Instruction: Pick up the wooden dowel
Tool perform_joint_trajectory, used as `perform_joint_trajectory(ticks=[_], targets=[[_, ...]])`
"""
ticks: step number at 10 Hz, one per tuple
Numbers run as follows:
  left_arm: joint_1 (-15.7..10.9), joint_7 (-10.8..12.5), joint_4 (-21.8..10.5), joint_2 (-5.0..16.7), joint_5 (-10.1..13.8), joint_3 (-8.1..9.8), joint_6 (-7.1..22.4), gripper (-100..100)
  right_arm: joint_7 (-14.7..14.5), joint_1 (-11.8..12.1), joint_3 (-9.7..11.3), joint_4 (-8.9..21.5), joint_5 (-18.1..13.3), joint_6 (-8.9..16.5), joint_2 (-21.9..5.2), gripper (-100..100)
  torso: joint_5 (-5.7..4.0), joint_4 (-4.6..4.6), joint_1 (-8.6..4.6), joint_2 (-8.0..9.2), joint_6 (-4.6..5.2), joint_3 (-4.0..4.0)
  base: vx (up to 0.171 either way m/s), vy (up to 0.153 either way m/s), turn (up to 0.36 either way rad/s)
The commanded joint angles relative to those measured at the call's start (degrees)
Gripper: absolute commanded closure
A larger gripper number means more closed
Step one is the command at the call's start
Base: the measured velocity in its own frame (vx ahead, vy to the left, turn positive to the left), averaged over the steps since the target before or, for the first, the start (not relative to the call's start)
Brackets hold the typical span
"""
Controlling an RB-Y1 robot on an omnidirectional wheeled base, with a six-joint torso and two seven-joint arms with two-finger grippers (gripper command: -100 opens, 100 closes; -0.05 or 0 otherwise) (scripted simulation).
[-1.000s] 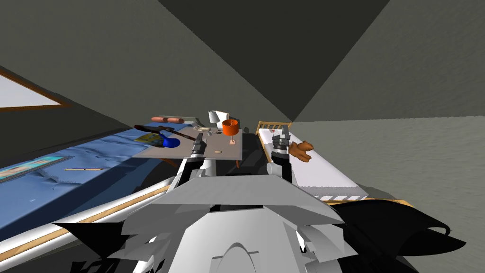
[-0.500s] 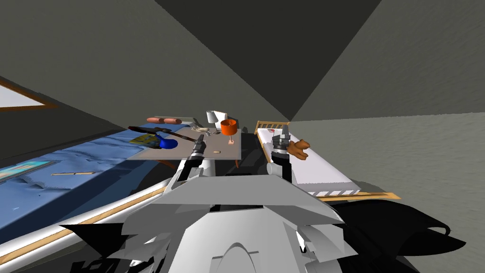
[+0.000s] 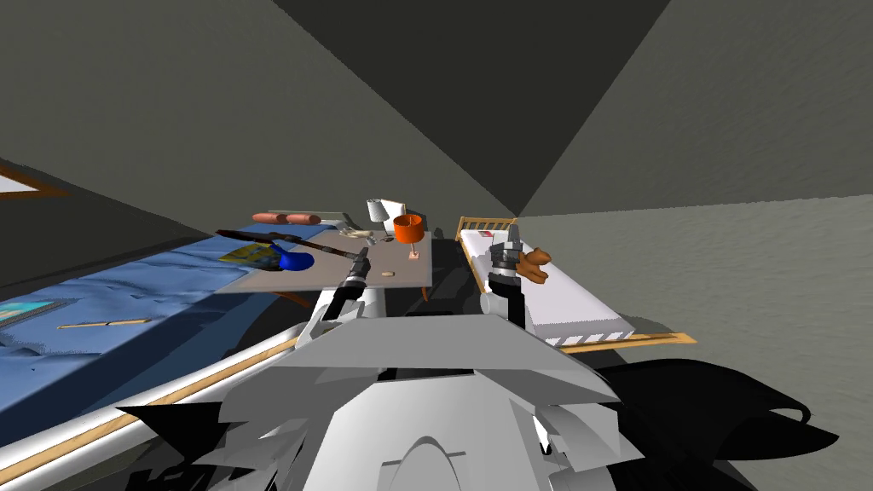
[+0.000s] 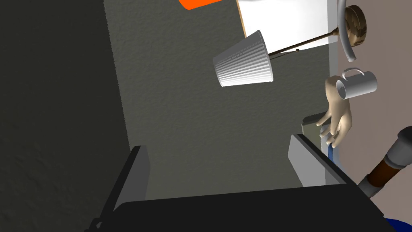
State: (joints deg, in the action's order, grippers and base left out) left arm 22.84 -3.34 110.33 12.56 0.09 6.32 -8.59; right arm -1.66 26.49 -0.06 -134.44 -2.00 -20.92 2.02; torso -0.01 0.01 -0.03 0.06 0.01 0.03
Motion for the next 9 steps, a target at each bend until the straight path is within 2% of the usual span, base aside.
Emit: perform_joint_trajectory(ticks=[1,2,3,5,6,8,9], targets=[[-0.67,-0.1,-2.14,0.23,0.14,0.27,0.95,-100,0.0,0.0,0.0,0.0,0.0,0.0,0.0,0,0.0,0.0,0.0,0.0,0.0,0.0,-0.017,-0.01,-0.043],[-1.61,-0.02,-4.03,0.95,0.56,0.89,2.53,-100,0.0,0.0,0.0,0.0,0.0,0.0,0.0,0,0.0,0.0,0.0,0.0,-0.02,0.0,-0.018,-0.01,-0.081],[-1.61,-0.02,-4.72,0.95,0.56,0.89,2.53,-100,0.0,0.0,0.0,0.0,0.0,0.0,0.0,0,0.0,0.0,0.01,-0.01,0.0,0.0,-0.013,-0.007,-0.034],[-3.61,0.19,-8.69,2.29,1.41,2.13,5.7,-100,0.0,0.0,0.0,0.0,0.0,0.0,0.0,0,0.0,0.0,0.01,-0.01,0.0,-0.01,-0.015,-0.009,-0.111],[-3.61,0.19,-9.91,2.29,1.41,2.13,5.7,-100,0.0,0.0,0.0,0.0,0.0,0.0,0.0,0,0.0,0.0,0.02,-0.01,0.0,0.0,-0.012,-0.003,-0.034],[-5.78,0.51,-14.47,3.53,2.23,3.31,8.76,-100,0.0,0.0,0.0,0.0,0.0,0.0,0.0,0,0.01,0.0,0.04,-0.02,-0.01,-0.01,-0.013,-0.003,-0.104],[-5.78,0.51,-15.64,3.53,2.23,3.31,8.76,-100,0.0,0.0,0.0,0.0,0.0,0.0,0.0,0,0.01,0.0,0.04,-0.02,0.0,-0.01,-0.009,0.003,-0.062]])
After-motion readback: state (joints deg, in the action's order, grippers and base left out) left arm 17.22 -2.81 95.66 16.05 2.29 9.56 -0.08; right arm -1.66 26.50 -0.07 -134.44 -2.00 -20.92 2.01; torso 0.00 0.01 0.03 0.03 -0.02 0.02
